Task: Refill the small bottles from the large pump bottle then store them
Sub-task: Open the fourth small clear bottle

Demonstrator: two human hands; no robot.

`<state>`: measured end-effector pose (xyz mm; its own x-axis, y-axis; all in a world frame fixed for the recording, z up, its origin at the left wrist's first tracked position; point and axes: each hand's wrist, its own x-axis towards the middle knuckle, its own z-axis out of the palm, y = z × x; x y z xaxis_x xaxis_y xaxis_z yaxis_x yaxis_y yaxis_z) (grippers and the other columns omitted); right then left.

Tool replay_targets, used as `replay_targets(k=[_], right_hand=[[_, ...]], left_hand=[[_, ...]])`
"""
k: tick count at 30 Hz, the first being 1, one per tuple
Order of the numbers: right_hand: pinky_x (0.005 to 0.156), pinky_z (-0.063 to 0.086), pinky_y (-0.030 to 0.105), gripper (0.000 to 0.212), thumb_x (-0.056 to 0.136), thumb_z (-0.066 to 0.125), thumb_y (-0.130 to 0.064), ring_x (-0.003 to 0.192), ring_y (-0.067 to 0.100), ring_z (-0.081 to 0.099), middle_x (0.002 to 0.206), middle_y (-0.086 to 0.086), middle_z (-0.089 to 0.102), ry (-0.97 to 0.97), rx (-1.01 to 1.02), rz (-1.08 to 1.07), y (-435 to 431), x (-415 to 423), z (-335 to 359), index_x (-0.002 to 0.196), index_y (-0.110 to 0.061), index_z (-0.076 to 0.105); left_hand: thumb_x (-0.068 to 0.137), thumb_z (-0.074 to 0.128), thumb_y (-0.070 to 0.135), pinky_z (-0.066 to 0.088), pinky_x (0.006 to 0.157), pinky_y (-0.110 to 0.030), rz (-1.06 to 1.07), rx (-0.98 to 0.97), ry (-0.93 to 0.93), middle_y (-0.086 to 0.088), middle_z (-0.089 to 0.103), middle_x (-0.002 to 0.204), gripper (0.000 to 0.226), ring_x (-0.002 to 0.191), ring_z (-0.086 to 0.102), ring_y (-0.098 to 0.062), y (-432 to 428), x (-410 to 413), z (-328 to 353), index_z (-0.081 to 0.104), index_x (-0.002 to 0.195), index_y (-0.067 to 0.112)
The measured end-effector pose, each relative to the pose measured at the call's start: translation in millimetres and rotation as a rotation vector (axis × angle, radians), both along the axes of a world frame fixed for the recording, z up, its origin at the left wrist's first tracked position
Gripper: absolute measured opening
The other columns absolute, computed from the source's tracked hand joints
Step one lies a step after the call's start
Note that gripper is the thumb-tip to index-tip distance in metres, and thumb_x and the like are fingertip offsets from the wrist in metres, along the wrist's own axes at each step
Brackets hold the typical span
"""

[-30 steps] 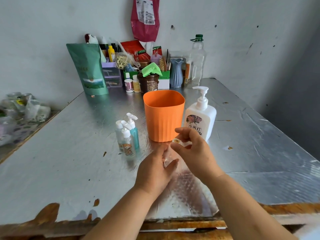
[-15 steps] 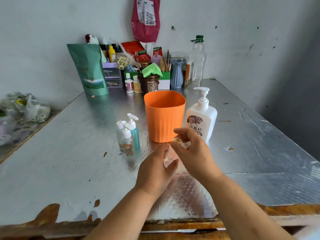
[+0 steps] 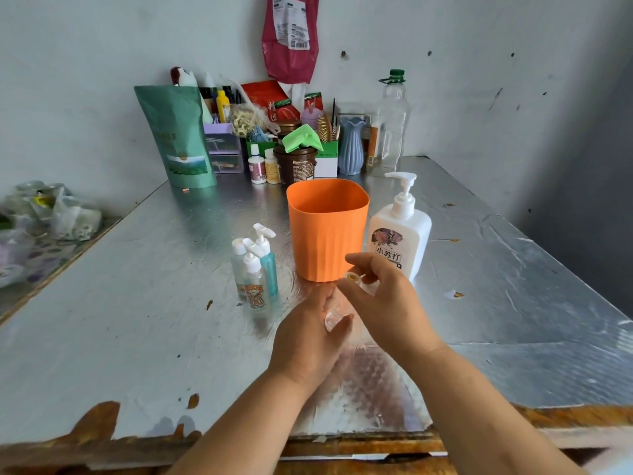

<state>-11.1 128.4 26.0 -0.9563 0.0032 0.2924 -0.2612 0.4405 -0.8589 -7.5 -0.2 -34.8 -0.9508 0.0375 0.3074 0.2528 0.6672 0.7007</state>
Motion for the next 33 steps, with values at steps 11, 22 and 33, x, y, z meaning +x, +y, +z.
replay_targets(k=[11, 22, 33], right_hand=[[0.091, 0.046, 0.018, 0.03, 0.088, 0.06, -0.014, 0.1, -0.003, 0.058, 0.1, -0.015, 0.068, -0.005, -0.014, 0.043, -2.3, -0.2, 6.9, 0.109, -0.035, 0.061], [0.084, 0.054, 0.027, 0.024, 0.089, 0.062, -0.017, 0.079, 0.01, 0.069, 0.087, -0.002, 0.071, -0.174, -0.38, -0.074, 11.2, -2.2, 5.9, 0.109, -0.028, 0.064], [0.09, 0.045, 0.032, 0.031, 0.089, 0.049, -0.021, 0.112, 0.021, 0.047, 0.106, -0.004, 0.063, -0.244, 0.156, -0.37, 57.6, -11.6, -31.3, 0.119, -0.022, 0.057]], left_hand=[[0.093, 0.059, 0.041, 0.047, 0.1, -0.026, 0.013, -0.021, 0.006, 0.009, 0.057, 0.14, 0.05, 0.128, 0.054, -0.01, 0.1, 2.9, 4.1, 0.041, 0.139, 0.035], [0.09, 0.061, 0.045, 0.053, 0.091, -0.029, 0.035, -0.003, -0.01, 0.013, 0.063, 0.129, 0.048, 0.116, 0.062, -0.008, 0.4, 3.0, 5.1, 0.043, 0.134, 0.04], [0.088, 0.066, 0.042, 0.036, 0.068, 0.0, 0.053, -0.016, -0.031, 0.027, 0.056, 0.099, 0.031, 0.089, 0.053, 0.007, 1.8, 4.6, 8.8, 0.054, 0.116, 0.034]])
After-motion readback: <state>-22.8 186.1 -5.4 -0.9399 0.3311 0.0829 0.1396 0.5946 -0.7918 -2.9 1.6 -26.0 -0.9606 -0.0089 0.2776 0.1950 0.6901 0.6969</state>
